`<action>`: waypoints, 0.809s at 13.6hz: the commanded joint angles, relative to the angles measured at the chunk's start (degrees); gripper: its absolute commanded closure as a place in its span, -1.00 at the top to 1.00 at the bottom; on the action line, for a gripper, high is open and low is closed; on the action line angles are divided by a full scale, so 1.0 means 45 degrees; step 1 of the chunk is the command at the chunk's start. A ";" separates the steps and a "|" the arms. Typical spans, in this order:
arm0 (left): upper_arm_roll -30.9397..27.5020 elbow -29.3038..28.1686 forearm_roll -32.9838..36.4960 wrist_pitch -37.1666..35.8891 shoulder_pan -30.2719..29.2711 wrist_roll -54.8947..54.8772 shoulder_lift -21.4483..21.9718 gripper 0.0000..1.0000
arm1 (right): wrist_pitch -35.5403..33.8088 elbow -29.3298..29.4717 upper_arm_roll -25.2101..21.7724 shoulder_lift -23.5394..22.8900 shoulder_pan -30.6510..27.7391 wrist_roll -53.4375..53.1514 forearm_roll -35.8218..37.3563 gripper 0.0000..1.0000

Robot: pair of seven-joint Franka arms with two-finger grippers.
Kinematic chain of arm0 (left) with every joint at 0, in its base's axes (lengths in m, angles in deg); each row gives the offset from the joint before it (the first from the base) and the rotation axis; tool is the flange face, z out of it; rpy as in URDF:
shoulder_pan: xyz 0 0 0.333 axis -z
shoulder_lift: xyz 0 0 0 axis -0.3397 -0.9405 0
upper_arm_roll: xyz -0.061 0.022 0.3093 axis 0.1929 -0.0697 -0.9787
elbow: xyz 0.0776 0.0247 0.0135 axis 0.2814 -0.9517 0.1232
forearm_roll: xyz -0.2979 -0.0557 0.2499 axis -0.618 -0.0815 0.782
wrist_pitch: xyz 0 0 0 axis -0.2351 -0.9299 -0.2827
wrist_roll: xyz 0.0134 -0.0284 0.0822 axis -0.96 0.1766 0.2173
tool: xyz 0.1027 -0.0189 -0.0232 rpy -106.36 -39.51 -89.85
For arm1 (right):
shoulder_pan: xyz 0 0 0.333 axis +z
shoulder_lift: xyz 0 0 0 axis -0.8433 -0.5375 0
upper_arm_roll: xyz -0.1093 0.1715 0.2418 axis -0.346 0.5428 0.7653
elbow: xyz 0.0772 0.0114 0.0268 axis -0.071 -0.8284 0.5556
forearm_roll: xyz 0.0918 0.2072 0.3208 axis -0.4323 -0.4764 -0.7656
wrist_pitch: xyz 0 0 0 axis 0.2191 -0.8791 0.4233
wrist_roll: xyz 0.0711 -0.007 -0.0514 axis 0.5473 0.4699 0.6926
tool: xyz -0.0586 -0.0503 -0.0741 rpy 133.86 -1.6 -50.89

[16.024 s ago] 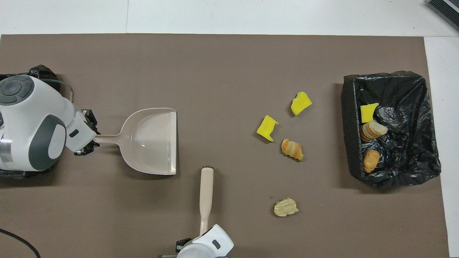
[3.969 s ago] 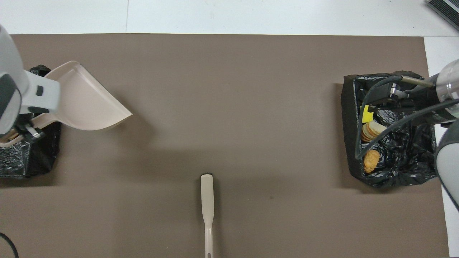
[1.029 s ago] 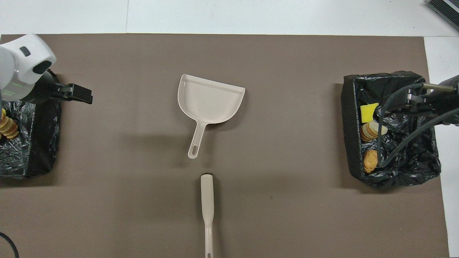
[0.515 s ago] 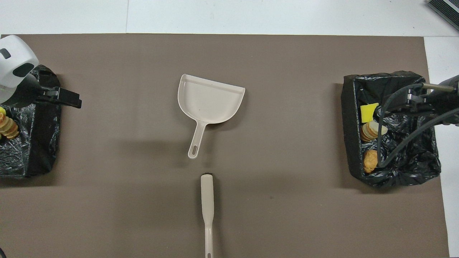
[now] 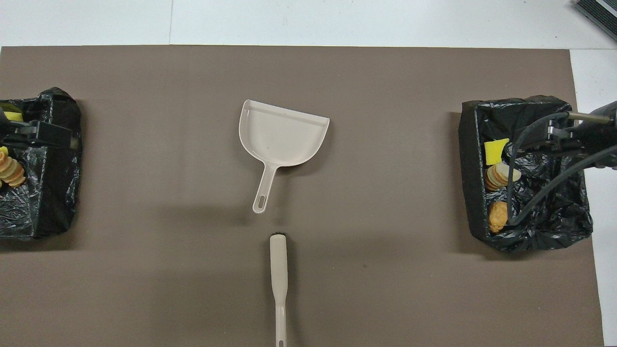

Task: Sweep and dump trash in bin

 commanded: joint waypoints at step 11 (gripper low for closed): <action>0.0987 -0.0231 0.0615 -0.2109 -0.0468 0.0796 0.1097 1.00 | 0.0077 -0.0326 0.0047 0.0289 -0.0211 0.0326 -0.0265 1.00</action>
